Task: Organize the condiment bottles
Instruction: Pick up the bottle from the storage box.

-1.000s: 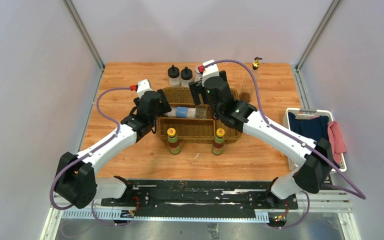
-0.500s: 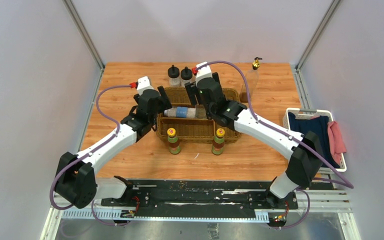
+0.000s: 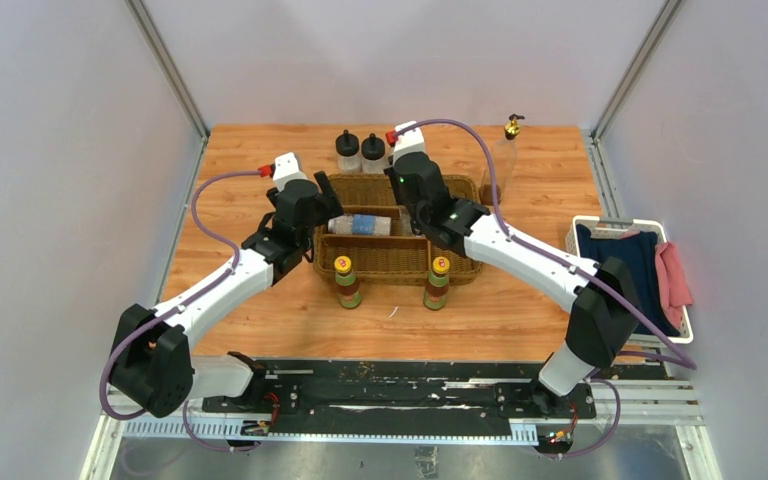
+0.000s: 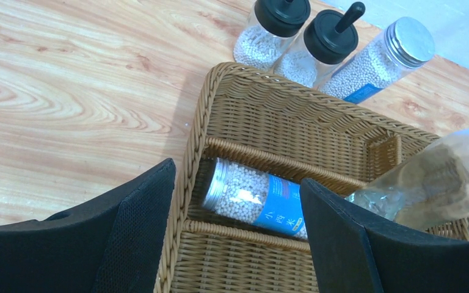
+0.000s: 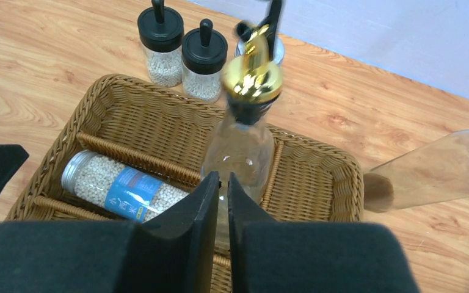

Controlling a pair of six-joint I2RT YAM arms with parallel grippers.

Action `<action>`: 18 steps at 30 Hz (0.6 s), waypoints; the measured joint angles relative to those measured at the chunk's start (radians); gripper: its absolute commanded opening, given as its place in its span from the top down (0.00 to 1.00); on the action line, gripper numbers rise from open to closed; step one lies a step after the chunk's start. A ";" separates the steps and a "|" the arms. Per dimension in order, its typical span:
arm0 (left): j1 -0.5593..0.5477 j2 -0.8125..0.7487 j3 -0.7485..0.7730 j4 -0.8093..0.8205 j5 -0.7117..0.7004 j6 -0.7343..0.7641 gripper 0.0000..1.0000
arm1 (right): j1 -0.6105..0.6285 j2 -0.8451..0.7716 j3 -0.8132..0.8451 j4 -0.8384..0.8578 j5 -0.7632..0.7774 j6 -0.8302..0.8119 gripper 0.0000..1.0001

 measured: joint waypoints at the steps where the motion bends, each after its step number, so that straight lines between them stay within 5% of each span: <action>1: 0.000 0.000 -0.002 0.003 -0.001 0.000 0.21 | -0.002 0.000 0.000 -0.001 0.000 -0.001 1.00; 18: 0.000 0.000 -0.013 0.007 -0.002 -0.012 0.21 | -0.009 -0.009 0.001 -0.001 -0.010 0.001 1.00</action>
